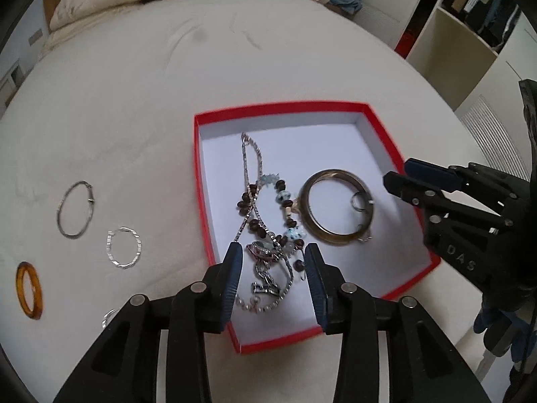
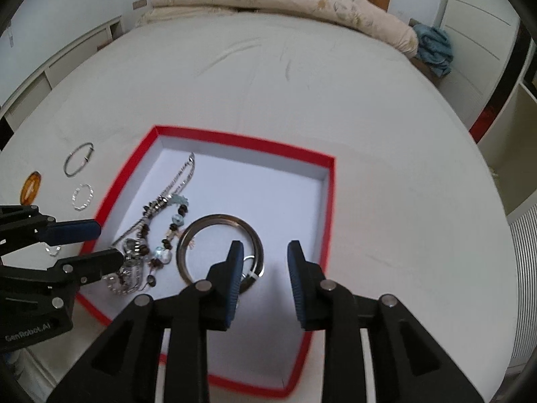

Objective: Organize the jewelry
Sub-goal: 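Withdraw both tools from the box and pull back from the bed, then grasp the amber bangle with the left tool while the right tool grasps a twisted silver hoop, then carry the amber bangle and hoop into the red box and open both tools, then withdraw both tools from the box and pull back from the bed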

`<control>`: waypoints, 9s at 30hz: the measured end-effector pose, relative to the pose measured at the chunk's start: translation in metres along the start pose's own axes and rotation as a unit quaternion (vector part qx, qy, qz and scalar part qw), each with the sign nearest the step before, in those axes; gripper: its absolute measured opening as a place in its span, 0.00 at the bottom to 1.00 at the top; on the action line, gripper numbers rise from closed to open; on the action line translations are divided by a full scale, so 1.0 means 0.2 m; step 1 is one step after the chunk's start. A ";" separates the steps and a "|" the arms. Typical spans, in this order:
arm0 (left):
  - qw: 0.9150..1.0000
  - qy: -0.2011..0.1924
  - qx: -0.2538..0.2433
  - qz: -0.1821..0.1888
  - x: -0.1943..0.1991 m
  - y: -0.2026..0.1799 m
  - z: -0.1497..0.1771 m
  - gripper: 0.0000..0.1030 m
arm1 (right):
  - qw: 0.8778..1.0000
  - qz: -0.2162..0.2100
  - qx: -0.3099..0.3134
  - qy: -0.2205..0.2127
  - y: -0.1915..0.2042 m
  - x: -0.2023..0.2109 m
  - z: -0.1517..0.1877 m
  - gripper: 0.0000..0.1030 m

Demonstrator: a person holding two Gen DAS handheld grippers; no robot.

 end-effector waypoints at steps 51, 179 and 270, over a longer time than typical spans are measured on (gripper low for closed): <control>0.972 -0.169 0.138 -0.090 1.05 0.52 1.46 0.61 | 0.982 -0.094 -0.077 -0.146 0.62 1.16 0.92 0.35; 0.971 -0.132 0.167 -0.108 0.93 0.98 0.97 0.09 | 0.986 -0.136 0.030 -0.093 0.97 0.70 0.43 0.03; 0.994 -0.051 0.029 -0.093 0.28 0.18 0.14 0.39 | 0.997 -0.035 -0.066 -0.031 -0.10 0.26 0.04 0.29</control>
Point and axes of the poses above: each gripper's, at about its wrist camera, not at the fingertips, and x roughly against the way its jaws point, y to its left, z to its underside, the point moved 10 cm from there along -x, roughly the way its jaws point, and after that the axes turned 13 degrees about y, right-handed, at the moved point
